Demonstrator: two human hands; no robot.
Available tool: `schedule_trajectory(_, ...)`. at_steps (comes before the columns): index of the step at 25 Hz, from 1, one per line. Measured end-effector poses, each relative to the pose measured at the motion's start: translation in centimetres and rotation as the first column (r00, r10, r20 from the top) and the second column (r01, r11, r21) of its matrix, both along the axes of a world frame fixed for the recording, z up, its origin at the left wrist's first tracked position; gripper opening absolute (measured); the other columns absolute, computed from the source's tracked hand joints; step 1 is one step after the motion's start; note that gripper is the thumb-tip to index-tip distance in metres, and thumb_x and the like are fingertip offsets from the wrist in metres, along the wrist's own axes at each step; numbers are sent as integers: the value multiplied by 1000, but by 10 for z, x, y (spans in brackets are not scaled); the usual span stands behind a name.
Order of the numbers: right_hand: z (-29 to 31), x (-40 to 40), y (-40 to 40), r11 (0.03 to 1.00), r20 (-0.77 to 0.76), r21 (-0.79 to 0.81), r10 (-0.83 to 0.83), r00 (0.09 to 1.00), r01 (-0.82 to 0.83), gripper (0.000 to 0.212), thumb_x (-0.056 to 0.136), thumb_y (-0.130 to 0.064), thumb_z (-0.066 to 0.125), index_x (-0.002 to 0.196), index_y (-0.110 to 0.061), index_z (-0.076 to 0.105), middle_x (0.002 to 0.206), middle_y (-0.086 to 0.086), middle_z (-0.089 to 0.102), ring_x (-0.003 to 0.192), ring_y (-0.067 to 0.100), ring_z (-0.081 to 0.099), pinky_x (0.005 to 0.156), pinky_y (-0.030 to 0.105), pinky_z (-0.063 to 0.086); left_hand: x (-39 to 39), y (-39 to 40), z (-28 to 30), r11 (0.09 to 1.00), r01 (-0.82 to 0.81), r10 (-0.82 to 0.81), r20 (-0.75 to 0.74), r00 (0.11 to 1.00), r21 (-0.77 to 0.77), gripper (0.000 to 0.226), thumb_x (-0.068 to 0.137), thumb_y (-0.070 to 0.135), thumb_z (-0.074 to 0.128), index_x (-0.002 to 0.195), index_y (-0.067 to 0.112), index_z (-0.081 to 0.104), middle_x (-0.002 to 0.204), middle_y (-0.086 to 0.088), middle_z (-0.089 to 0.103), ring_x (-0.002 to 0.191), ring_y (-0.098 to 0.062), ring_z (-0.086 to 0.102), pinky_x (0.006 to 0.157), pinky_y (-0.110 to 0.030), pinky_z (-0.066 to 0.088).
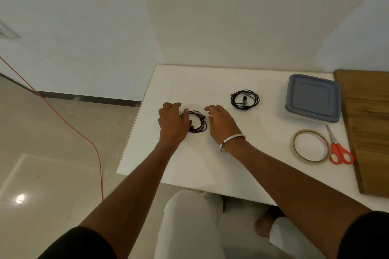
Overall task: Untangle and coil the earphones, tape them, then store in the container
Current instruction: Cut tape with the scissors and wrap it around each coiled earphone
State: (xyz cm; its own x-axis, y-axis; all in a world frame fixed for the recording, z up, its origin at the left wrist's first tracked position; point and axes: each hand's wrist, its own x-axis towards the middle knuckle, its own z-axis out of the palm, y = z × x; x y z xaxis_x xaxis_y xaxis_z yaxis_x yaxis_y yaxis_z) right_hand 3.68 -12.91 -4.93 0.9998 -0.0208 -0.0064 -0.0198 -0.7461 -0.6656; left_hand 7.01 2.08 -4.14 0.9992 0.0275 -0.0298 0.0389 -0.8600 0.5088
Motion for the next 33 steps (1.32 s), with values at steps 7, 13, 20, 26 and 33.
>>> schedule_trajectory(7,17,-20,-50,996,63,-87,-19,998,25,33,91,0,46,121,-9,55,121,9,55,108,27,56,93,36,48,-18,-54,21,986,95,-116,158,981,135,35,94,20,51,128,12,55,132,-10,43,121,-29,40,98,-39,33)
schedule_trajectory(13,32,-66,-132,969,33,-215,-121,992,126,37,89,1,50,124,-11,54,123,7,55,111,25,55,95,35,47,-68,-142,27,955,294,-298,124,947,50,39,91,12,54,130,7,53,134,-14,43,123,-31,40,100,-40,35)
schedule_trajectory(20,40,-113,-207,924,-32,-294,-266,963,245,40,84,2,55,123,-11,52,124,9,51,107,28,55,93,37,48,-112,-216,19,872,469,-478,-39,877,-141,43,95,13,54,136,7,44,136,-11,41,127,-26,39,104,-35,39)
schedule_trajectory(26,22,-127,-231,892,-150,-365,-337,929,265,39,90,-9,53,128,-8,46,129,11,49,116,28,49,95,37,44,-123,-242,13,868,459,-489,-159,858,-191,44,94,13,55,135,4,42,135,-14,41,123,-27,46,103,-35,41)
schedule_trajectory(33,6,-125,-231,905,-148,-321,-341,928,281,27,89,-9,55,116,-8,53,120,12,52,107,27,53,90,34,47,-118,-250,12,919,363,-391,-226,892,-157,33,92,5,55,124,3,51,124,-13,48,105,-21,53,85,-20,38)
